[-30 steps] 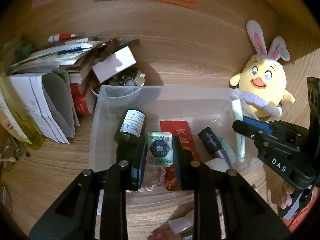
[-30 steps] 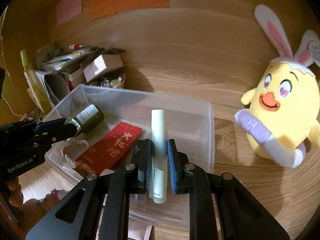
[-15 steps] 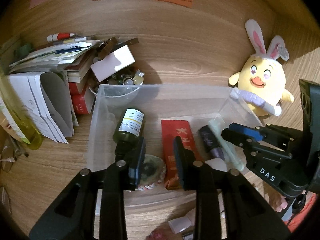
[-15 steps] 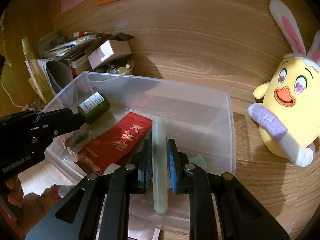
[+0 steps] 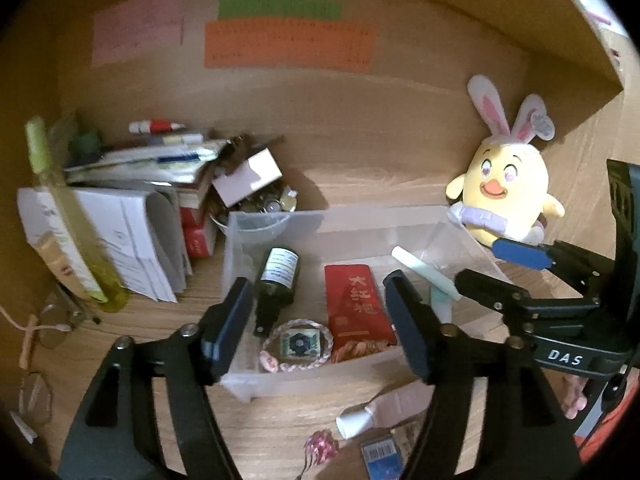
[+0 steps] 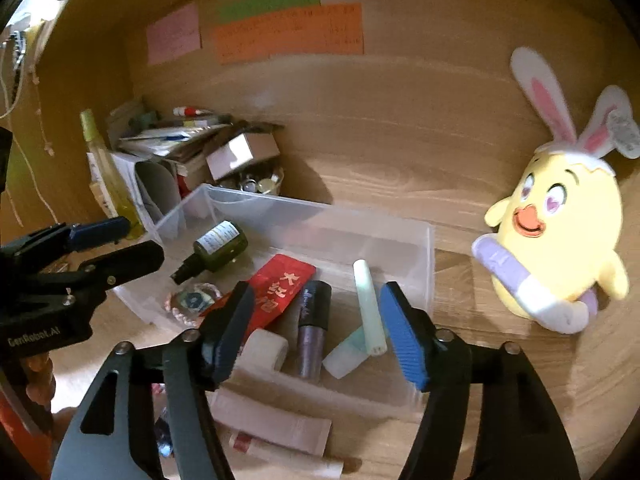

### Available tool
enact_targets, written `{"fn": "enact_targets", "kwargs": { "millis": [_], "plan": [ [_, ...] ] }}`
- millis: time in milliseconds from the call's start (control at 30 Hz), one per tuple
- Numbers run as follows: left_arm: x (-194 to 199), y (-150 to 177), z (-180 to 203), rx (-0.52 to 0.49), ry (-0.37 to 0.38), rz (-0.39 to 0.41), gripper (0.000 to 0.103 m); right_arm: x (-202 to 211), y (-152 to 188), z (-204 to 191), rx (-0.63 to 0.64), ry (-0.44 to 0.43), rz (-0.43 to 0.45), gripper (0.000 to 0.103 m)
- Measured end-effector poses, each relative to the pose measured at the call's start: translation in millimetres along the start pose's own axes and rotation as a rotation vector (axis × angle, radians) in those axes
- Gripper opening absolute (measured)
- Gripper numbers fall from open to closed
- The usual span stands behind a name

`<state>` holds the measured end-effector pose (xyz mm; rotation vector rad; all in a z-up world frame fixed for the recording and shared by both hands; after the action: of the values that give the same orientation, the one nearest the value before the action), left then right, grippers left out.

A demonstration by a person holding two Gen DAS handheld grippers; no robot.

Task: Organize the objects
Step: 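Withdraw both tools from the box toward the white-red tube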

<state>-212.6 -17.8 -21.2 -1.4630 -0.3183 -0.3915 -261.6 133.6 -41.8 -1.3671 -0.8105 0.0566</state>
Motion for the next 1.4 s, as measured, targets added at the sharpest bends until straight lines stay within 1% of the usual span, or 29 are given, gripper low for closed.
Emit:
{"fn": "enact_targets", "kwargs": {
  "millis": [167, 233, 300, 433, 600, 767, 833, 967, 1100, 1167, 1200, 1233, 1267, 1300, 1333, 1400],
  "plan": [
    [24.8, 3.2, -3.6, -0.009, -0.019, 0.026, 0.072, 23.8, 6.2, -4.4, 0.002, -0.016, 0.01, 0.069],
    [32.4, 8.5, -6.0, -0.012, -0.025, 0.021, 0.075, 30.8, 12.0, -6.1, -0.008, -0.038, -0.004, 0.07],
    [38.6, 13.9, -8.4, -0.013, -0.038, 0.02, 0.081, 34.9, 18.1, -6.4, -0.009, -0.043, -0.01, 0.074],
    [51.5, 27.7, -16.9, -0.006, -0.064, 0.005, 0.082, 41.7, 34.8, -5.9, -0.008, -0.027, -0.03, 0.076],
    [65.6, 45.6, -24.0, 0.019, -0.068, -0.018, 0.082, 42.1, 55.6, -5.2, -0.026, -0.022, -0.079, 0.076],
    [75.4, 68.1, -23.6, 0.0, -0.09, -0.05, 0.082, 41.7, 75.1, -7.6, -0.05, -0.041, -0.121, 0.077],
    [76.6, 79.4, -21.7, 0.012, -0.074, -0.073, 0.082, 40.6, 81.2, -8.7, -0.039, -0.045, -0.133, 0.077],
    [72.9, 97.3, -13.7, 0.043, -0.036, -0.111, 0.082, 29.9, 91.9, -15.0, -0.024, -0.093, -0.179, 0.078],
    [68.6, 113.2, -4.8, 0.046, -0.021, -0.144, 0.082, 19.9, 96.9, -20.5, -0.003, -0.108, -0.198, 0.078],
    [67.6, 119.8, -1.7, 0.049, -0.011, -0.159, 0.082, 15.2, 98.2, -26.2, 0.032, -0.119, -0.207, 0.078],
    [67.3, 122.1, -0.8, 0.053, -0.005, -0.165, 0.082, 13.6, 97.7, -28.0, 0.045, -0.119, -0.207, 0.074],
    [67.4, 124.5, -0.1, 0.059, 0.001, -0.17, 0.082, 11.5, 97.8, -30.3, 0.065, -0.117, -0.209, 0.066],
    [67.8, 126.6, 0.3, 0.065, 0.007, -0.174, 0.082, 9.8, 98.4, -32.1, 0.08, -0.121, -0.216, 0.061],
    [68.8, 128.5, 0.3, 0.073, 0.01, -0.176, 0.081, 8.2, 98.9, -33.8, 0.09, -0.128, -0.223, 0.053],
    [69.9, 130.1, 0.0, 0.077, 0.013, -0.177, 0.08, 6.9, 100.0, -35.5, 0.099, -0.133, -0.23, 0.047],
    [72.3, 134.2, -0.2, 0.087, 0.023, -0.188, 0.074, 5.7, 102.0, -36.5, 0.111, -0.131, -0.237, 0.04]
  ]
}}
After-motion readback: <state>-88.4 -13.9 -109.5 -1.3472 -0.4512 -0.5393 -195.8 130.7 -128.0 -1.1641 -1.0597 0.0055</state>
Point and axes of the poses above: each gripper's, at about its wrist camera, not at the fingertips, and x roughly against the way its jaws point, z to its right, y to its underside, the point moved 6 cm from there along -x, roughly the way its jaws point, and after that the axes turned 10 degrees about z, right-handed, at the moved point
